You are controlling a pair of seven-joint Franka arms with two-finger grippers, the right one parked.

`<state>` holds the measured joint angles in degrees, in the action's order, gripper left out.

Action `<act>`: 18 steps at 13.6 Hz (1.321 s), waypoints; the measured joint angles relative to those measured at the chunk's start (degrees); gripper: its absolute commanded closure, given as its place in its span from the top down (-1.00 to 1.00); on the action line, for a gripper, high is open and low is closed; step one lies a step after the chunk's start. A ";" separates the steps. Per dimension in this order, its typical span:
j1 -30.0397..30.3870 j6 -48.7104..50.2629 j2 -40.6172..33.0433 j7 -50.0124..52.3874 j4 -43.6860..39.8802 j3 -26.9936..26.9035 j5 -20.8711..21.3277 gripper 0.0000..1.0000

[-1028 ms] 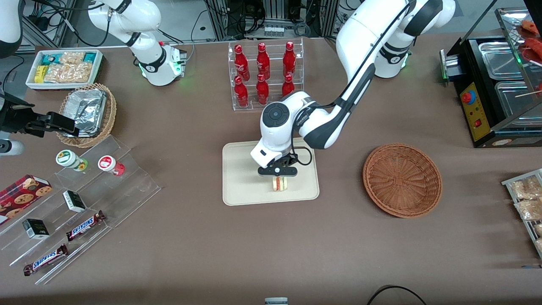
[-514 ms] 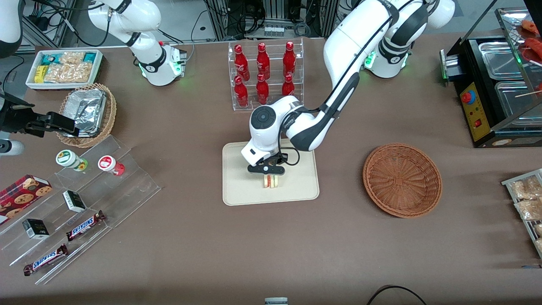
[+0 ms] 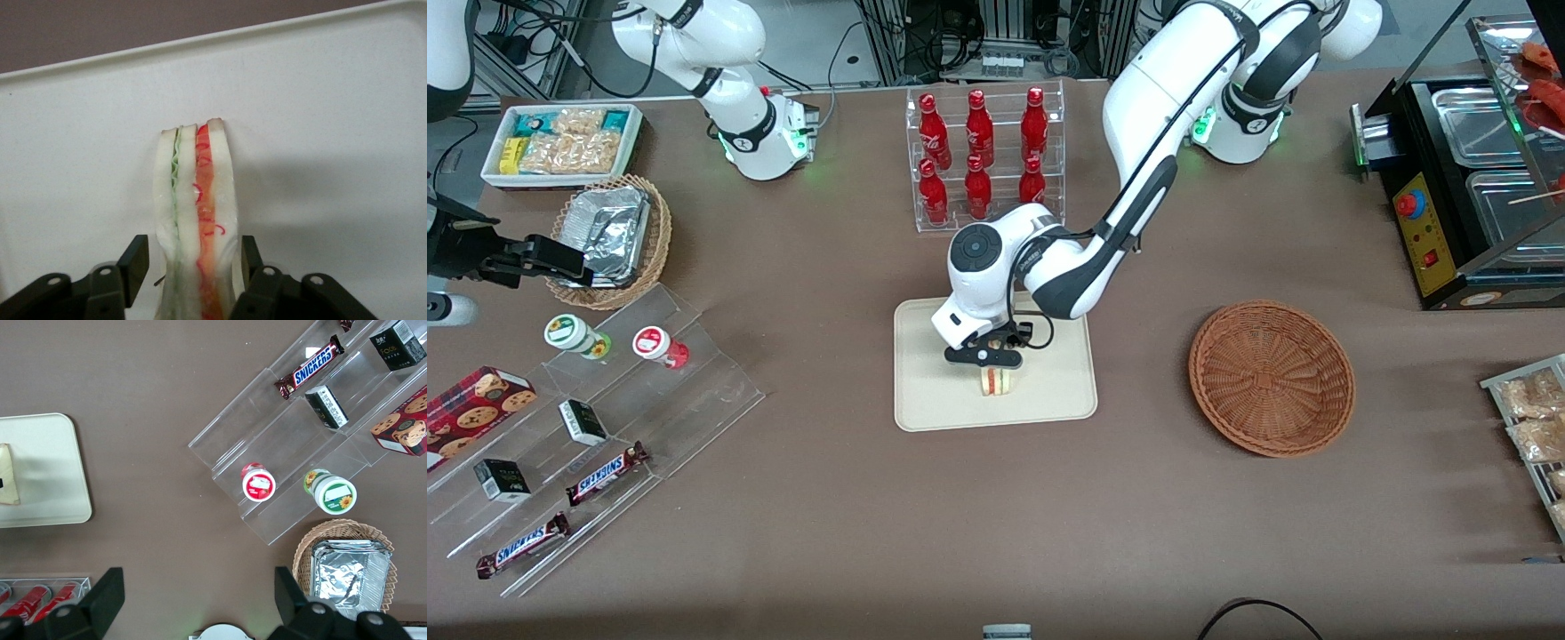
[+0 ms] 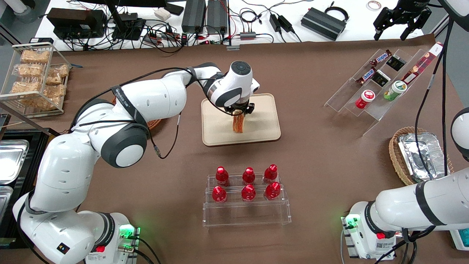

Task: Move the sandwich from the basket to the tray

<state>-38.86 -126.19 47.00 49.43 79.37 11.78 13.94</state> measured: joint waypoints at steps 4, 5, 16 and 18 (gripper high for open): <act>1.14 6.27 -4.72 0.48 -2.36 -0.64 -0.01 1.00; 2.26 8.46 -7.02 0.50 -2.49 -0.78 -0.03 1.00; 23.59 33.85 -31.60 -20.40 2.18 -1.28 -7.72 1.00; 27.70 34.22 -35.53 -26.14 5.20 -1.32 -8.93 1.00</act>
<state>-11.16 -91.96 11.47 23.29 84.57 10.46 5.01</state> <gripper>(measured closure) 0.000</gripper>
